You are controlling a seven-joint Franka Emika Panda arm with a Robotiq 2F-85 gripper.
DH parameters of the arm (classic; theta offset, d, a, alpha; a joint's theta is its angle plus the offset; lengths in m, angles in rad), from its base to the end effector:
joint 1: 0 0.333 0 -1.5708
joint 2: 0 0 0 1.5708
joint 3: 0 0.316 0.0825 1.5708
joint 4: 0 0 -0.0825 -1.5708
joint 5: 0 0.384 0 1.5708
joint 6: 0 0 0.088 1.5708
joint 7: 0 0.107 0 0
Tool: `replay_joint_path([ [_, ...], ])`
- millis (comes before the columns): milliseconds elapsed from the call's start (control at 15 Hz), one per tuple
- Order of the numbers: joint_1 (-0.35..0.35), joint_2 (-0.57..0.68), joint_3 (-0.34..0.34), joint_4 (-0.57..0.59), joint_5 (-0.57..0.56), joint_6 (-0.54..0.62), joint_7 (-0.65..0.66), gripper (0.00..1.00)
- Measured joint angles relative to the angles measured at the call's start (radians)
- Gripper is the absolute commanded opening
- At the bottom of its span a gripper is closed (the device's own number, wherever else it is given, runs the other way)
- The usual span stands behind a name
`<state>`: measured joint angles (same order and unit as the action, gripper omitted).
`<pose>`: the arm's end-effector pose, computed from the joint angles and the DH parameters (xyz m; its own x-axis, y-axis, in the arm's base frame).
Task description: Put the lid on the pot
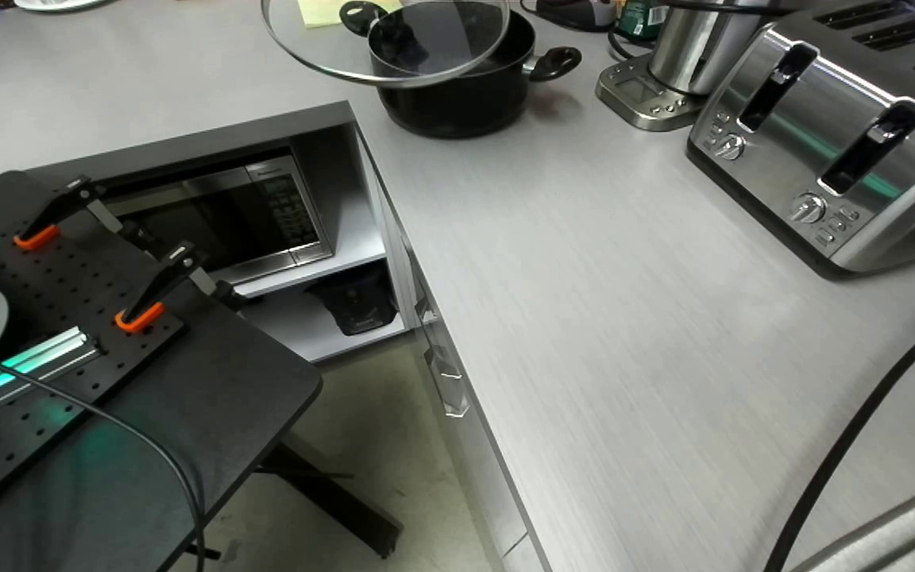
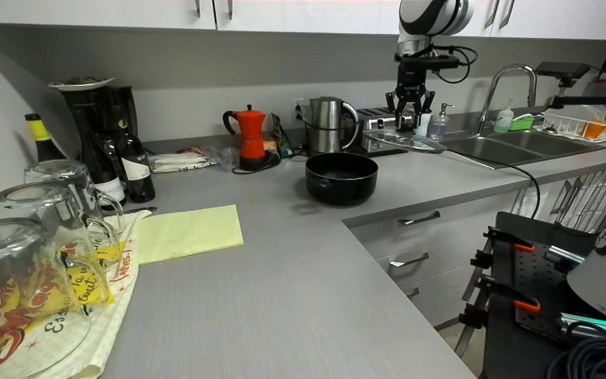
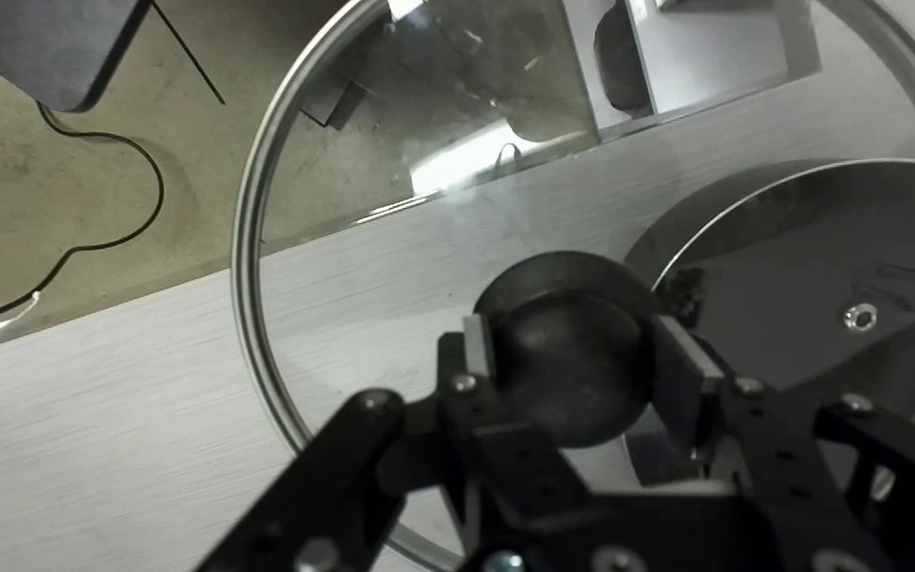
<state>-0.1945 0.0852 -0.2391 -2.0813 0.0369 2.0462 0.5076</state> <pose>0.4984 -0.2270 0.3782 0.5677 -0.8161 -0.1078 -0.8170 -0.5747 0.0480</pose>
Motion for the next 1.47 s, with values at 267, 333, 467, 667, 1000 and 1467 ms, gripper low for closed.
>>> replay_joint_path([
  [267,0.011,0.04,0.02,0.107,-0.01,-0.12,0.0,0.25],
  [333,0.014,0.058,0.023,0.136,-0.013,-0.14,0.0,0.25],
  [467,0.021,0.101,0.026,0.195,-0.02,-0.174,0.0,0.25],
  [667,0.034,0.177,0.03,0.287,-0.035,-0.203,0.004,0.25],
  [1000,0.065,0.296,0.034,0.408,-0.068,-0.204,0.019,0.25],
  [1467,0.106,0.396,0.039,0.501,-0.081,-0.194,0.019,0.25],
])
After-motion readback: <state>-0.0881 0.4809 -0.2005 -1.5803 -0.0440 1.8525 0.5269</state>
